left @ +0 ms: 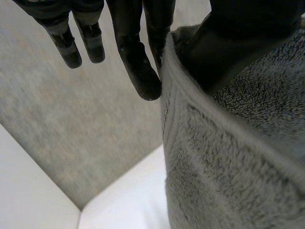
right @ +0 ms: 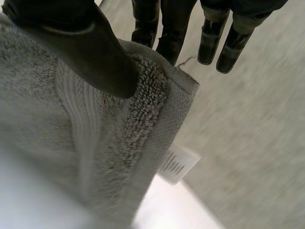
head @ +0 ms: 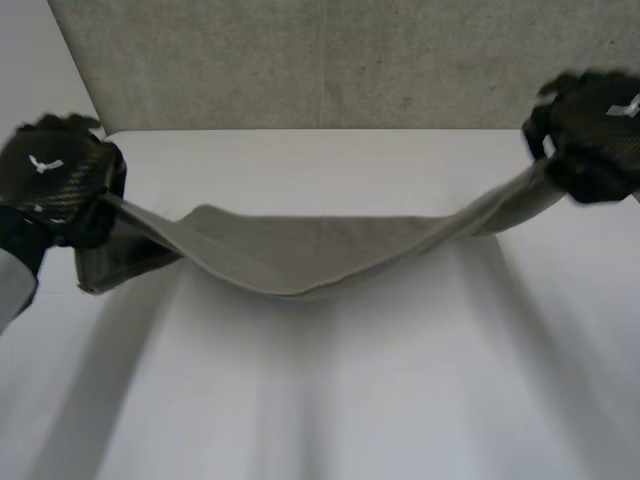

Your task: Fold the towel.

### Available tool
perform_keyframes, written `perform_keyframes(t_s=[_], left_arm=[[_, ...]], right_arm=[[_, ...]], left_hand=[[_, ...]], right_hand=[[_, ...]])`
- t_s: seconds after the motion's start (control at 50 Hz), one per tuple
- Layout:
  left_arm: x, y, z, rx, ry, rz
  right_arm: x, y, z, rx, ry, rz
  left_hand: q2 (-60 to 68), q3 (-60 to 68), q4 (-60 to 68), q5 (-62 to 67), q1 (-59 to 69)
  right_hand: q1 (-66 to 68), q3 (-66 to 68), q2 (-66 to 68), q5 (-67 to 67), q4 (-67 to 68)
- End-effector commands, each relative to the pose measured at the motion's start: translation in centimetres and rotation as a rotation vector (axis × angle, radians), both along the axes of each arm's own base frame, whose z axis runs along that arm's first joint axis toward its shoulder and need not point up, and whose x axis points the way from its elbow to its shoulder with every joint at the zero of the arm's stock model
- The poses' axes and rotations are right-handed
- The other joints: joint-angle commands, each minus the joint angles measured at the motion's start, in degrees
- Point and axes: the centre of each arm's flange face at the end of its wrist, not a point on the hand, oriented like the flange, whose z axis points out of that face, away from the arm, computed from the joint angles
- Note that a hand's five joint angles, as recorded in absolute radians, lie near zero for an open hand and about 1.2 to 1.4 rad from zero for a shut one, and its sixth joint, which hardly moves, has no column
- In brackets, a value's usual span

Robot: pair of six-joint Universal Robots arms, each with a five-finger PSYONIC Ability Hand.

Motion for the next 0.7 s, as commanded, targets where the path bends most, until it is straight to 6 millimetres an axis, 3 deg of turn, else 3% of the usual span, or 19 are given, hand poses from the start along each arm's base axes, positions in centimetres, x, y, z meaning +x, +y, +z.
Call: perform_keyframes(t_s=[0.02, 0.1, 0.14, 0.18, 0.2, 0.3, 0.4, 0.48, 0.62, 0.64, 0.68, 0.7], left_arm=[[-0.1, 1.5, 2.3, -0.054, 0.057, -0.048], [-0.3, 0.8, 1.1, -0.005, 0.049, -0.053], [-0.4, 0.1, -0.1, 0.042, 0.041, -0.053], [-0.6, -1.2, -2.3, 0.134, 0.021, -0.048], [-0.6, -1.2, -2.3, 0.135, 0.021, -0.048], [-1.0, -2.8, -6.0, 0.265, -0.012, -0.059], [-1.4, -4.1, -8.0, 0.324, -0.055, -0.073], [-1.6, -4.5, -8.2, 0.329, -0.063, -0.077], [-2.1, -6.6, -5.2, 0.207, -0.051, -0.084], [-2.1, -6.6, -5.2, 0.207, -0.050, -0.084], [-2.6, -8.8, -3.1, 0.092, -0.035, -0.085], [-2.6, -8.8, -3.1, 0.092, -0.035, -0.085]], right_arm=[[-1.2, 0.4, 3.5, -0.124, -0.009, -0.005], [-1.6, -0.1, 2.5, -0.086, -0.009, -0.020], [-1.8, -1.4, -0.3, 0.019, -0.011, -0.021], [-1.8, -2.0, -1.4, 0.052, -0.006, -0.020], [-1.9, -2.5, -2.2, 0.070, 0.005, -0.025], [-2.1, -3.6, -3.8, 0.096, 0.046, -0.035], [-2.3, -4.9, -5.5, 0.151, 0.063, -0.053], [-2.3, -5.2, -5.7, 0.152, 0.050, -0.060], [-1.0, -5.1, -4.8, 0.121, 0.046, -0.016], [-0.5, -5.3, -4.3, 0.094, 0.051, -0.003], [0.1, -6.1, -3.9, 0.073, 0.055, 0.012], [1.2, -7.5, -3.7, 0.049, 0.061, 0.026]], left_hand=[[3.1, -2.4, -3.2, 3.6, 5.2], [3.1, -2.4, -3.2, 3.6, 5.2], [3.1, -2.4, -3.2, 3.6, 5.2], [3.1, -2.4, -3.2, 3.6, 5.2], [3.1, -2.4, -3.2, 3.6, 5.2], [3.1, -2.4, -3.2, 3.6, 5.2], [3.1, -2.4, -3.2, 3.6, 5.2], [3.1, -2.4, -3.2, 3.6, 5.2], [3.1, -2.4, -3.2, 3.6, 5.2], [3.1, -2.4, -3.2, 3.6, 5.2], [3.1, -2.4, -3.2, 3.6, 5.2], [3.1, -2.4, -3.2, 3.6, 5.2]], right_hand=[[4.6, -2.9, 4.9, 4.5, -4.4], [4.6, -2.9, 4.9, 4.5, -4.4], [4.6, -2.9, 4.9, 4.5, -4.4], [4.6, -2.9, 4.9, 4.5, -4.4], [4.6, -2.9, 4.9, 4.5, -4.4], [4.6, -2.9, 4.9, 4.5, -4.4], [4.6, -2.9, 4.9, 4.5, -4.4], [4.6, -2.9, 4.9, 4.5, -4.4], [4.6, -2.9, 4.9, 4.5, -4.4], [4.6, -2.9, 4.9, 4.5, -4.4], [4.6, -2.9, 4.9, 4.5, -4.4], [4.6, -2.9, 4.9, 4.5, -4.4]])
